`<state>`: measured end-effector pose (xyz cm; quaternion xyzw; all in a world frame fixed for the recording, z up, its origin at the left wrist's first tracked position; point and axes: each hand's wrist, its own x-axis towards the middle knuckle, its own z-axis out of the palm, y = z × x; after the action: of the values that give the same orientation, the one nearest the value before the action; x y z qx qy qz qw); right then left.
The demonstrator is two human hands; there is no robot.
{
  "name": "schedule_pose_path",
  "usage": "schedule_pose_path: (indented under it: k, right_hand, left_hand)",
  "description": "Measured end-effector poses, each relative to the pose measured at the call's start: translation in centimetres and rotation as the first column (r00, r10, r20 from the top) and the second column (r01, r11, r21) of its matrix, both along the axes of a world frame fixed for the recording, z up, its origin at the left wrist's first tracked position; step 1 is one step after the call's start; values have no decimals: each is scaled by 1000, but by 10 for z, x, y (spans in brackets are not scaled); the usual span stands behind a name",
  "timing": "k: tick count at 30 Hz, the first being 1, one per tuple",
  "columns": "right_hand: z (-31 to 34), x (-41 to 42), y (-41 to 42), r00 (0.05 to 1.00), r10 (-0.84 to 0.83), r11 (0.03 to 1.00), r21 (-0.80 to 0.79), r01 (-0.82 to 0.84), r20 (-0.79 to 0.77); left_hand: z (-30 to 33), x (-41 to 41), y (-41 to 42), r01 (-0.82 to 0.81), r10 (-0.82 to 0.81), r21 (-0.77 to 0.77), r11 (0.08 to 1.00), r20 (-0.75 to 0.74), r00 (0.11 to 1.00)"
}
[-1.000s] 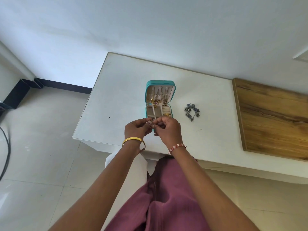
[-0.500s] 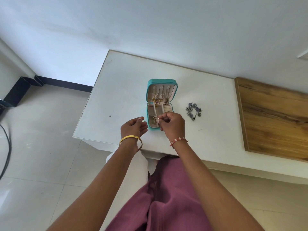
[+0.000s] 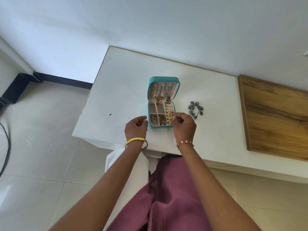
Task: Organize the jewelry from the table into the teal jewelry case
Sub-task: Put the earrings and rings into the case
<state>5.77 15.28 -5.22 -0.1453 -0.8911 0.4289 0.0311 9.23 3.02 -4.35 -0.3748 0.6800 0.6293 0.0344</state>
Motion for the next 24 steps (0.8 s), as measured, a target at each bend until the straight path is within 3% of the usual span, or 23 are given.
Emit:
schedule_pose_path:
  k: [5,18,24]
  right_hand:
    - [-8,1,7,992,-4,1000,10,3,124]
    - [-12,15,12,995,-7,1000,-4,8,100]
    - [-3,2,34,999,-29,1000,9,29,19]
  left_hand:
    - [2,-2,3,98,-97,-78,992,12,995]
    - [2,-1,4,122,-122,-114,986,8,993]
    - [15,0,17,7,-30,-206,978,-107,994]
